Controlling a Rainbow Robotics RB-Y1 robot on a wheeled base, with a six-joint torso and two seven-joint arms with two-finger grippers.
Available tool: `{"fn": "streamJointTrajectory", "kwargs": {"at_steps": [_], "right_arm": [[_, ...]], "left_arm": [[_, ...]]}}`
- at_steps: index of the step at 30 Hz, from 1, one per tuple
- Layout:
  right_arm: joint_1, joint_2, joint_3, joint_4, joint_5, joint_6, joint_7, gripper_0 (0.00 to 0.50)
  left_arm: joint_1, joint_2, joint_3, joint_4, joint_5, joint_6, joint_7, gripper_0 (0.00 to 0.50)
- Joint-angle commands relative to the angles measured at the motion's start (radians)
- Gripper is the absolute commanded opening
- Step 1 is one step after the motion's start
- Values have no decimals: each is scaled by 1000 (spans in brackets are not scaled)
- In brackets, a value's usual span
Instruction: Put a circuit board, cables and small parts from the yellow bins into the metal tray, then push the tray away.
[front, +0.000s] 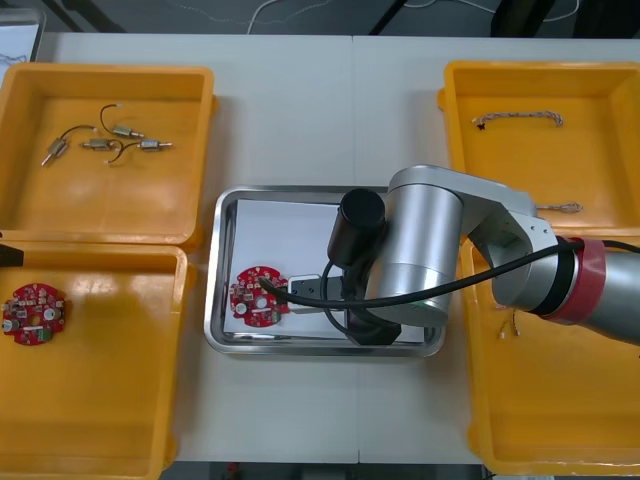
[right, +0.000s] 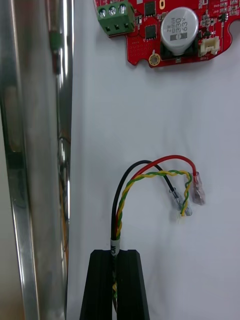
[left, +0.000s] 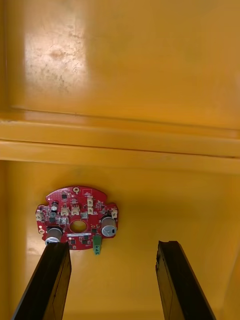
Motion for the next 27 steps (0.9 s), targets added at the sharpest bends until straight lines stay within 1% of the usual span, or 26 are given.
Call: {"fn": "streamJointTrajectory", "kwargs": {"at_steps": [1, 2, 4, 5, 6, 7, 8, 9, 12, 16, 18, 23, 27], "right_arm": [[-33, 36, 51, 19, 39, -41, 13, 38], [-33, 36, 52, 19, 43, -43, 11, 50], [-33, 39, 54, 19, 52, -43, 9, 132], [-33, 39, 54, 19, 52, -43, 9, 197], [-33, 39, 54, 19, 52, -41, 8, 306], [-33, 39, 54, 19, 52, -43, 8, 363], [-33, 37, 54, 17, 52, -41, 6, 472], [-33, 36, 51, 15, 52, -41, 5, 500], [-33, 28, 34, 5, 51, -29, 2, 500], [-34, 26, -11, -18, 40, 23, -1, 500], [-34, 26, -52, -44, 26, 66, -1, 500], [-34, 17, -164, -87, -38, 149, -7, 500], [-34, 13, -279, -104, -107, 229, -20, 500]], "left_arm": [[66, -13, 35, -28, -23, -47, -86, 500], [69, -19, 37, -28, -25, -47, -86, 500], [90, -48, 35, -28, -37, -53, -91, 500], [99, -61, 35, -26, -42, -61, -95, 500], [115, -73, 33, -28, -48, -70, -102, 500], [119, -81, 33, -28, -51, -75, -111, 500], [130, -96, 33, -26, -63, -84, -135, 500], [139, -108, 33, -28, -83, -89, -158, 500], [150, -141, 35, -26, -128, -98, -195, 500], [167, -159, 27, -26, -140, -116, -211, 500], [187, -164, 14, -26, -146, -150, -217, 500], [227, -164, -19, -26, -163, -211, -234, 500], [239, -164, -26, -26, -175, -224, -243, 500]]}}
